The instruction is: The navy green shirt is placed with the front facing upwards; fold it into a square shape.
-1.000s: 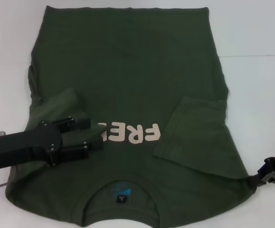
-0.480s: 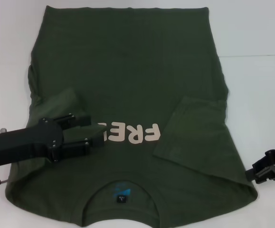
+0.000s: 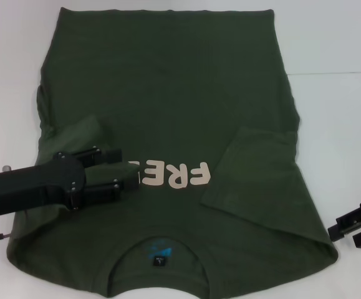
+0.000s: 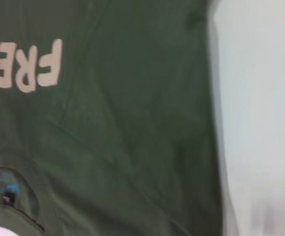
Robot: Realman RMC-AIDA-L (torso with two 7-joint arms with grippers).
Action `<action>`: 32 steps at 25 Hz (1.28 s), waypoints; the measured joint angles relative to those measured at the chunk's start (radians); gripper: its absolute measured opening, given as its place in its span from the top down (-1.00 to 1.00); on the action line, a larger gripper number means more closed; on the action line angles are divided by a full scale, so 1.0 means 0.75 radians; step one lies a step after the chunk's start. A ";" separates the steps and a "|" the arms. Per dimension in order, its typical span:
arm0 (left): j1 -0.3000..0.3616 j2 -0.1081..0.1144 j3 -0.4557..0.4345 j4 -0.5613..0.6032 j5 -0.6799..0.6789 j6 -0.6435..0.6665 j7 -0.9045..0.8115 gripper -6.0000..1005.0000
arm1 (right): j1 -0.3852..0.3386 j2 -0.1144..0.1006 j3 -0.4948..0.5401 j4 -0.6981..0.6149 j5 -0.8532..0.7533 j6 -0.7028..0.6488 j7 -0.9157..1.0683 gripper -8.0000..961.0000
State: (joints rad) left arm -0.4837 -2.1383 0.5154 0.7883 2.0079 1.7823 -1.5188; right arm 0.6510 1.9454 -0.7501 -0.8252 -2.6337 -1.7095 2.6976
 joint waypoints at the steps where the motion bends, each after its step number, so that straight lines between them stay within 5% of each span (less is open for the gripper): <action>1: -0.001 0.000 0.000 0.000 0.000 0.000 0.000 -0.65 | 0.001 0.003 0.000 0.003 -0.010 0.003 0.000 -0.25; 5: -0.003 -0.001 0.000 0.000 0.000 -0.002 0.000 -0.65 | 0.005 0.017 -0.004 0.011 -0.024 0.012 0.000 -0.47; 32: -0.003 -0.002 0.002 -0.002 0.000 -0.016 0.002 -0.65 | 0.036 0.063 -0.053 0.080 -0.027 0.108 -0.004 -0.45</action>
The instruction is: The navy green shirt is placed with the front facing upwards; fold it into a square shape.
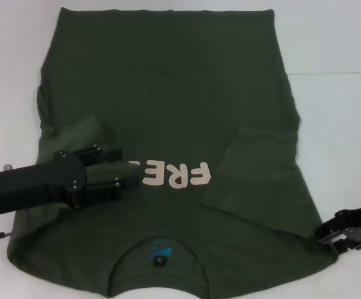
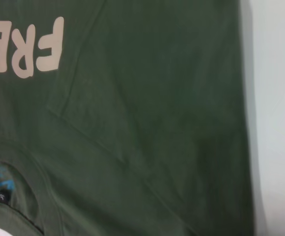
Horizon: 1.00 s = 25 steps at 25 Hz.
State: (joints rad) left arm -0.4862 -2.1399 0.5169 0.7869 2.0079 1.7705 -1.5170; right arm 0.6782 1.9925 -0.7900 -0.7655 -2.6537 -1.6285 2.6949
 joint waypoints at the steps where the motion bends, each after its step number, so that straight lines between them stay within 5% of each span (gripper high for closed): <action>1: 0.000 0.000 0.000 0.000 0.000 0.000 0.000 -0.65 | 0.002 0.000 0.000 0.000 0.000 0.000 0.000 -0.44; 25: 0.000 0.000 0.006 0.000 0.000 -0.019 0.002 -0.65 | 0.022 -0.009 -0.010 0.017 -0.019 0.010 0.009 -0.44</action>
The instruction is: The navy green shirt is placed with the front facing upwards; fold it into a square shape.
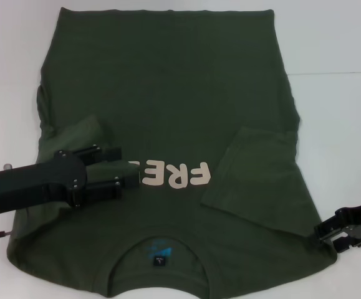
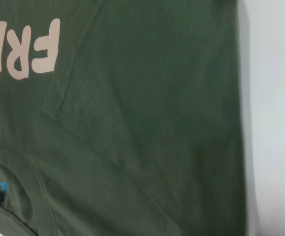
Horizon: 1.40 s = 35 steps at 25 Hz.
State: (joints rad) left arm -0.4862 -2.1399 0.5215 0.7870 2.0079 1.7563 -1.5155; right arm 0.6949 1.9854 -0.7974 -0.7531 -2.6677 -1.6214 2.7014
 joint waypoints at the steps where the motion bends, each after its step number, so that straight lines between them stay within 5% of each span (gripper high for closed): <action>1: 0.000 0.000 0.000 0.000 0.000 0.000 0.000 -0.65 | 0.000 0.000 0.000 0.000 0.000 0.000 0.000 -0.43; 24: 0.000 0.000 -0.006 0.000 0.000 0.000 0.000 -0.65 | -0.006 0.024 -0.006 -0.015 0.001 -0.003 0.013 -0.19; 35: 0.000 0.000 -0.008 0.000 0.000 -0.001 0.000 -0.65 | 0.000 0.024 -0.006 -0.010 -0.027 0.000 0.019 0.74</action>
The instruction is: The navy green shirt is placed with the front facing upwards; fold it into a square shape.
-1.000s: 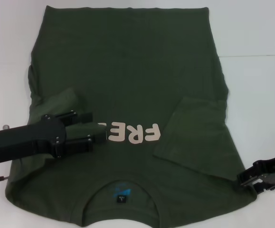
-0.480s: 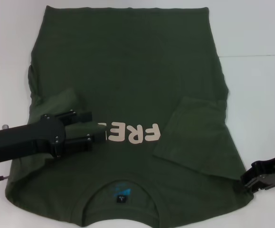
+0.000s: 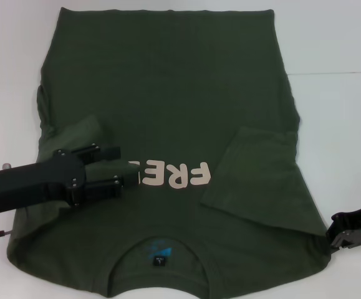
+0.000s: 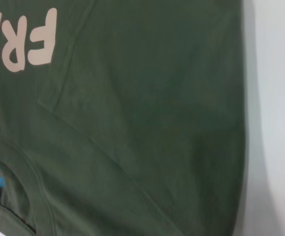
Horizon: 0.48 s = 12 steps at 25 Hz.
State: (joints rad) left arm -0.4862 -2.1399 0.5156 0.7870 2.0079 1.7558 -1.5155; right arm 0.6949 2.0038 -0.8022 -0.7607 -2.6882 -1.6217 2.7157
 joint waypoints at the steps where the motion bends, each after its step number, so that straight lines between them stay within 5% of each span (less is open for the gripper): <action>1: 0.000 0.000 0.000 0.000 0.000 0.000 0.000 -0.65 | 0.000 0.000 0.000 0.000 -0.001 0.000 0.000 0.78; 12: 0.010 0.002 -0.013 0.009 0.000 -0.001 -0.076 -0.65 | -0.023 0.003 0.061 -0.007 0.044 -0.006 -0.118 0.91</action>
State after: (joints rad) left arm -0.4786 -2.1383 0.5057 0.7938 2.0076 1.7549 -1.5725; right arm 0.6775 2.0059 -0.7566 -0.7661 -2.6549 -1.6259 2.6276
